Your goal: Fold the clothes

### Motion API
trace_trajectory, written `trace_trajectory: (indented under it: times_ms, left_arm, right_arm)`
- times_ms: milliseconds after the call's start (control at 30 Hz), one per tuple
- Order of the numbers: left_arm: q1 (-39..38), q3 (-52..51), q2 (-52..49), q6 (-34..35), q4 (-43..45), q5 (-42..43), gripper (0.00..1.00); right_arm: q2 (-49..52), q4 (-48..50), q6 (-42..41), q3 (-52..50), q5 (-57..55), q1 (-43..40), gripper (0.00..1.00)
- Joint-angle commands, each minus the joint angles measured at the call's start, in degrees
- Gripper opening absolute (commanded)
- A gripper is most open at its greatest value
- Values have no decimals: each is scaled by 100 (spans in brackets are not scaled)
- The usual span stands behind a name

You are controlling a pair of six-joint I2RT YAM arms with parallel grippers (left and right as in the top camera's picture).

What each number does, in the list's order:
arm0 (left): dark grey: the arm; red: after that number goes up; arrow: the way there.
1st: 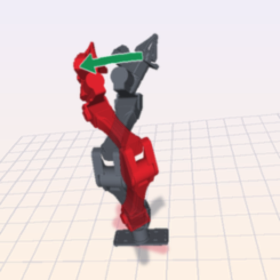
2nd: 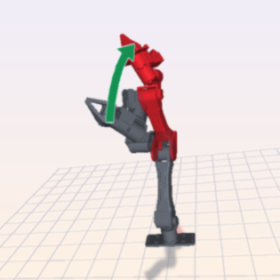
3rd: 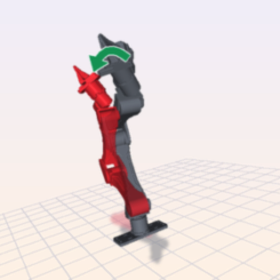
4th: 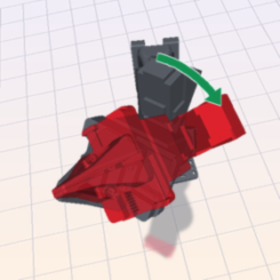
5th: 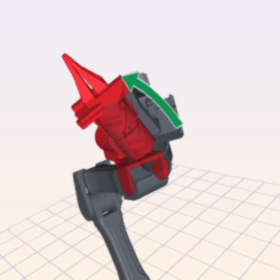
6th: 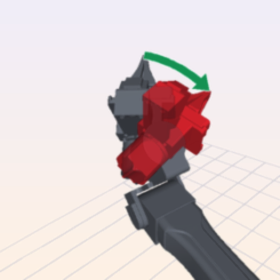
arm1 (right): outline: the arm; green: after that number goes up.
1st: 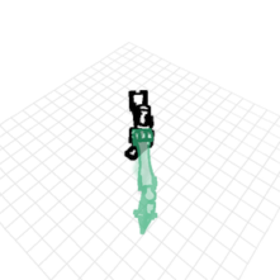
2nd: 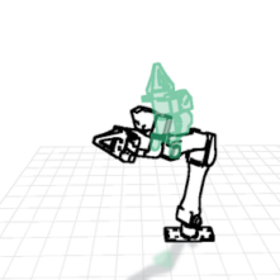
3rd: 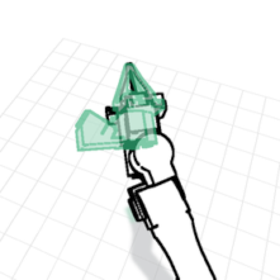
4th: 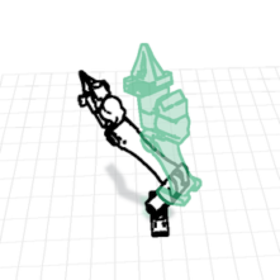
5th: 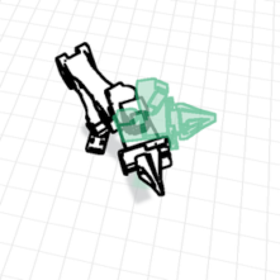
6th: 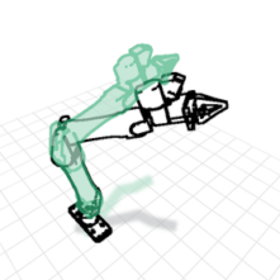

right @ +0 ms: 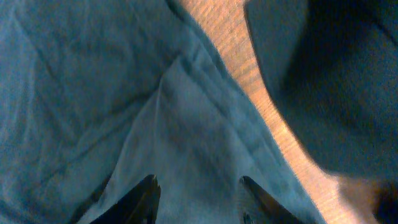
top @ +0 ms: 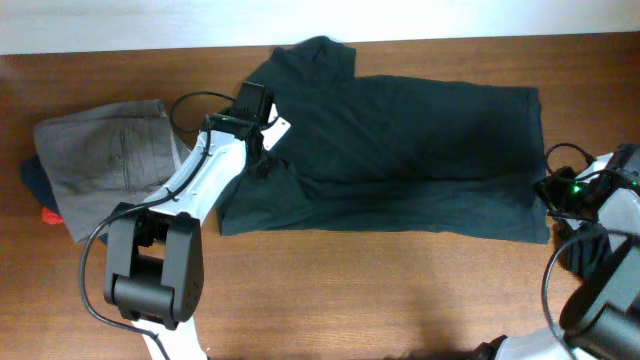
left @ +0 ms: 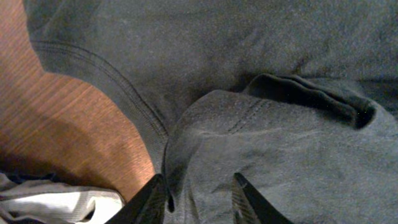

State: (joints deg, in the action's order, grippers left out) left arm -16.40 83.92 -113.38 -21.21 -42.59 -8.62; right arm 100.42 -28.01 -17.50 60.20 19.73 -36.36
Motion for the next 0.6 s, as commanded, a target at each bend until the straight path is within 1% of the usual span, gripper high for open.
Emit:
trace_trajectory:
  times_ms: [0, 33, 67, 100, 167, 267, 367, 400, 433, 467, 500, 533, 567]
  left_arm:
    - [35, 57, -42, 251, -11, -22, 30]
    - [35, 57, -42, 254, -11, -20, 28]
    - [35, 57, -42, 254, -11, -20, 27]
    - [35, 57, -42, 254, -11, -20, 26]
    - [35, 57, -42, 284, -11, -24, 24]
    - [35, 57, -42, 363, -11, -20, 23]
    - [35, 57, -42, 363, -11, -22, 22]
    - [35, 57, -39, 363, -11, -22, 22]
    - [35, 57, -42, 363, -11, -24, 22]
    - [35, 57, -39, 363, -11, -22, 22]
    - [42, 57, -42, 363, -11, -22, 21]
    - [46, 57, -42, 365, -11, -24, 18]
    - [57, 57, -42, 363, -11, -24, 17]
  right_arm:
    - [293, 361, 361, 72, -26, 85, 45]
    - [358, 485, 374, 72, -31, 83, 44]
    - [393, 553, 374, 72, -28, 83, 44]
    - [422, 586, 374, 72, -28, 85, 41]
    - [487, 623, 376, 72, -120, 111, 41]
    - [588, 621, 374, 72, -398, 151, 41]
    - [697, 640, 372, 72, -374, 160, 41]
    - [734, 645, 374, 72, -380, 160, 38]
    - [765, 640, 372, 72, -376, 157, 31]
    - [772, 636, 374, 72, -376, 157, 27]
    - [774, 619, 372, 72, -372, 160, 21]
    - [767, 619, 372, 74, -372, 157, 11]
    - [745, 621, 372, 74, -374, 146, 4]
